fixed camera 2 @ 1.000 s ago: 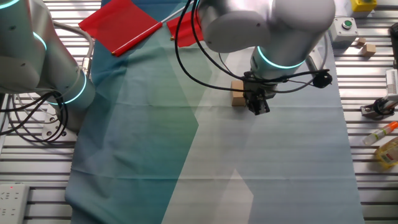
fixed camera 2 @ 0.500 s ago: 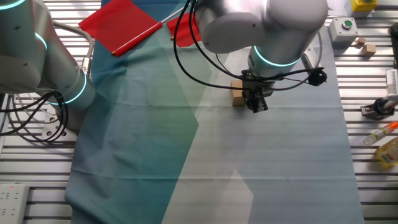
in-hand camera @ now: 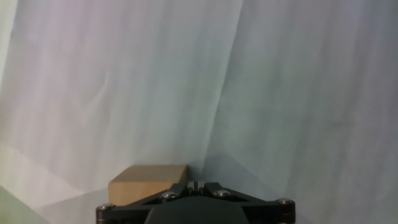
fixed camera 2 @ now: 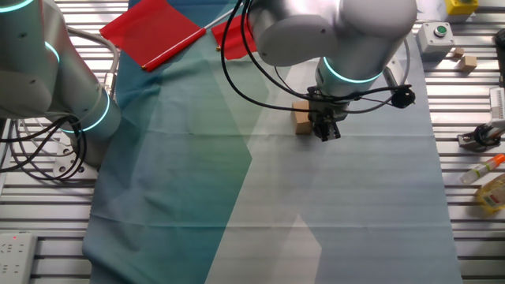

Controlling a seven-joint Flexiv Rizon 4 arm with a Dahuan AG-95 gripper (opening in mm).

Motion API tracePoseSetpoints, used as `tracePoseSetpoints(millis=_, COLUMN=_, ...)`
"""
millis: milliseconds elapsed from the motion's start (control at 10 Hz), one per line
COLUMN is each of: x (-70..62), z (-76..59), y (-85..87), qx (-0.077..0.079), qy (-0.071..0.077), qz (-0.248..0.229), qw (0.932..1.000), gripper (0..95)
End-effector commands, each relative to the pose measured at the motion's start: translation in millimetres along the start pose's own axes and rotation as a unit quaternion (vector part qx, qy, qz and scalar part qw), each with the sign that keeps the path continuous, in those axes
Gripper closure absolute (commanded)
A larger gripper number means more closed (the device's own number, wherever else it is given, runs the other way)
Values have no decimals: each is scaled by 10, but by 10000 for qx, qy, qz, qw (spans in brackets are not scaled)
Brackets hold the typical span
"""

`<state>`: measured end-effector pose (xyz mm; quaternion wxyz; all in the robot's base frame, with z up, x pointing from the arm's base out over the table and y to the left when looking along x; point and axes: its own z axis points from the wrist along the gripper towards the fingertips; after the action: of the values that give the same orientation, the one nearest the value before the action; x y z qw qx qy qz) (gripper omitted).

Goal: Use the gripper to push the small block from left to right

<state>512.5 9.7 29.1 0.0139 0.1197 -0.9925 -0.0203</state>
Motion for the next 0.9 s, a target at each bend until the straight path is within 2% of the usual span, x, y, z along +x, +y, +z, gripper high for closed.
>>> tracePoseSetpoints(millis=100, x=-23, z=10, y=23, qx=-26, qy=3, qz=38, qw=10000, gripper=950)
tracePoseSetpoints(millis=900, x=-21, z=10, y=21, qx=-21, qy=13, qz=28, qw=10000, gripper=950)
